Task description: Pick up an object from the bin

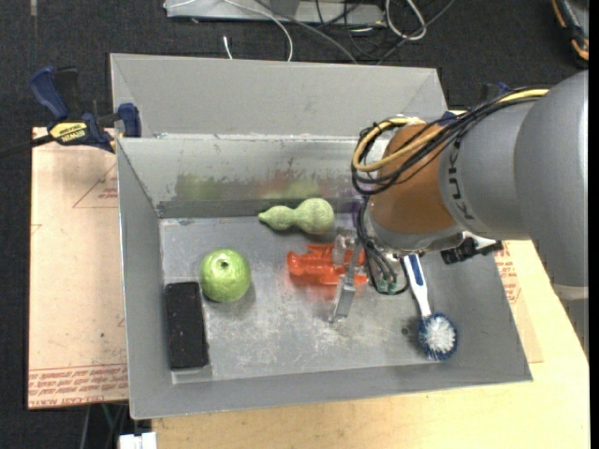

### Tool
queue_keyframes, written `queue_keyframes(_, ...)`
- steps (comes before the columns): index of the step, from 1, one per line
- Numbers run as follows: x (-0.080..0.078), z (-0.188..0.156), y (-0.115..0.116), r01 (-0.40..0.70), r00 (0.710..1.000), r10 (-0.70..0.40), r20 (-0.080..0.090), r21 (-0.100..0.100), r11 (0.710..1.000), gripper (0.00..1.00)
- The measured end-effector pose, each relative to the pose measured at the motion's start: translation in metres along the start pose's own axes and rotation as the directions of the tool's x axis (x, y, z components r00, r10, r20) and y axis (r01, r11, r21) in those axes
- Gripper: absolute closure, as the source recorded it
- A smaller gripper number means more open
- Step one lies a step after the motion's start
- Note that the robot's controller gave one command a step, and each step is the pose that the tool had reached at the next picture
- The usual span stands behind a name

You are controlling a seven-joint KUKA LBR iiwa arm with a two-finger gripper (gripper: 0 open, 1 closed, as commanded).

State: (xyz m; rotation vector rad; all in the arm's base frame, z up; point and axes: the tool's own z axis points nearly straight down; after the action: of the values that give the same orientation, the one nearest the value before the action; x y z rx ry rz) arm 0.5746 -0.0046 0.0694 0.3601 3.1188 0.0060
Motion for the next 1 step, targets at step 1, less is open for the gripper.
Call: queue_keyframes(1,0.0035,-0.0703,0.0034,0.159,0.987,-0.159,0.003,0.003,0.987,0.00)
